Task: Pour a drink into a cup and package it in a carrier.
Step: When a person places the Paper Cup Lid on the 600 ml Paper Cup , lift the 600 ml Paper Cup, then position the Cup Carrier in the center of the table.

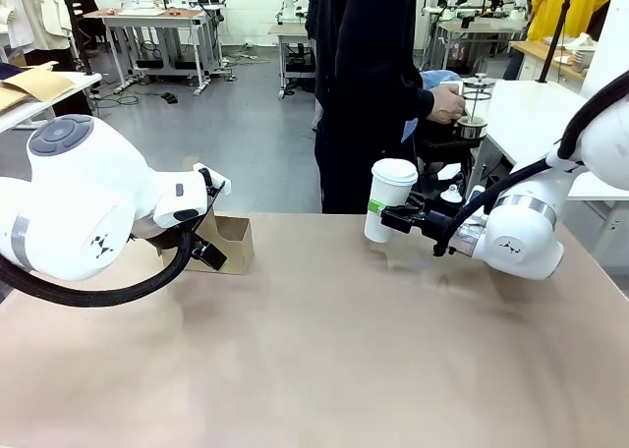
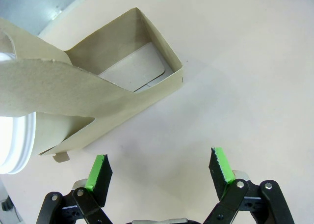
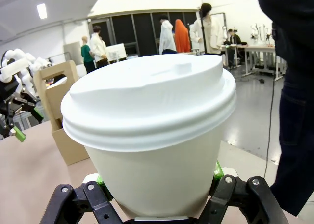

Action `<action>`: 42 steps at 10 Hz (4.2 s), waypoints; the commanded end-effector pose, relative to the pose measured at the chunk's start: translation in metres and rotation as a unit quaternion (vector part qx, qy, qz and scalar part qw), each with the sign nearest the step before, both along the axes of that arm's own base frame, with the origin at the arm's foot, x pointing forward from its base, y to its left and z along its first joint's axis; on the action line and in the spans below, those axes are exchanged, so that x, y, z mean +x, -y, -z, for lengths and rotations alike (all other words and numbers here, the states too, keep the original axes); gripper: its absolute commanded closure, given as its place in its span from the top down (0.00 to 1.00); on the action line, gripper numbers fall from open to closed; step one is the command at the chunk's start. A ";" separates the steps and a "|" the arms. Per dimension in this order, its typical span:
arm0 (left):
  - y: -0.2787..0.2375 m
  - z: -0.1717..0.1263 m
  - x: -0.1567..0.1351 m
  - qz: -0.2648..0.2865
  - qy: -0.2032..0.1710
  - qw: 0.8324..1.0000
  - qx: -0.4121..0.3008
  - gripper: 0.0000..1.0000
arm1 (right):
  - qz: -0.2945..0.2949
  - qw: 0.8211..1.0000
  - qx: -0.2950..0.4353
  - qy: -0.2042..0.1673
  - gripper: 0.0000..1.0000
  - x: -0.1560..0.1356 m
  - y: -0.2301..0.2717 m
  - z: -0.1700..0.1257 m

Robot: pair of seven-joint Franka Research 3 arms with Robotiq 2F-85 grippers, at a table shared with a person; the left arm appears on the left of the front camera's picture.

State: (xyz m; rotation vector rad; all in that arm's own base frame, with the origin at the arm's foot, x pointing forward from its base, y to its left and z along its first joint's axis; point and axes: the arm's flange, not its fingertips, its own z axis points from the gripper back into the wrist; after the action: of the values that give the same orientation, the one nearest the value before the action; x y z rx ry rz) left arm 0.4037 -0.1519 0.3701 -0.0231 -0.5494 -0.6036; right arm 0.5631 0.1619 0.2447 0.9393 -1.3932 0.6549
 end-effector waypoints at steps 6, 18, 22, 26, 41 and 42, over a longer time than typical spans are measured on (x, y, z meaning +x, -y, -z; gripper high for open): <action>0.000 0.000 0.000 0.000 0.000 1.000 -0.001 1.00 | -0.027 0.999 -0.040 0.018 0.80 -0.006 0.033 -0.083; 0.000 0.000 0.000 0.000 0.000 1.000 -0.001 1.00 | -0.110 0.990 -0.059 0.062 0.80 0.012 0.071 -0.337; 0.000 0.000 0.000 0.000 0.000 1.000 -0.001 1.00 | -0.108 0.989 -0.065 0.077 0.80 0.000 0.078 -0.337; 0.000 0.000 0.000 0.000 0.000 1.000 -0.001 1.00 | -0.108 0.989 -0.065 0.077 0.80 0.000 0.078 -0.337; 0.035 -0.218 0.079 -0.246 -0.108 0.963 0.000 1.00 | -0.108 0.989 -0.065 0.077 0.80 0.000 0.078 -0.337; 0.027 -0.205 0.096 -0.256 -0.119 0.959 -0.006 1.00 | -0.108 0.989 -0.065 0.077 0.80 0.000 0.078 -0.337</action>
State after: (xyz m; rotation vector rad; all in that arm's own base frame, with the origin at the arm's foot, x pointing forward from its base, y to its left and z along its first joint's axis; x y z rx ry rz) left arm 0.4876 -0.1752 0.5766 0.0389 -0.3139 -0.1141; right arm 0.5657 0.0825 0.5783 0.9780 -1.3659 0.9872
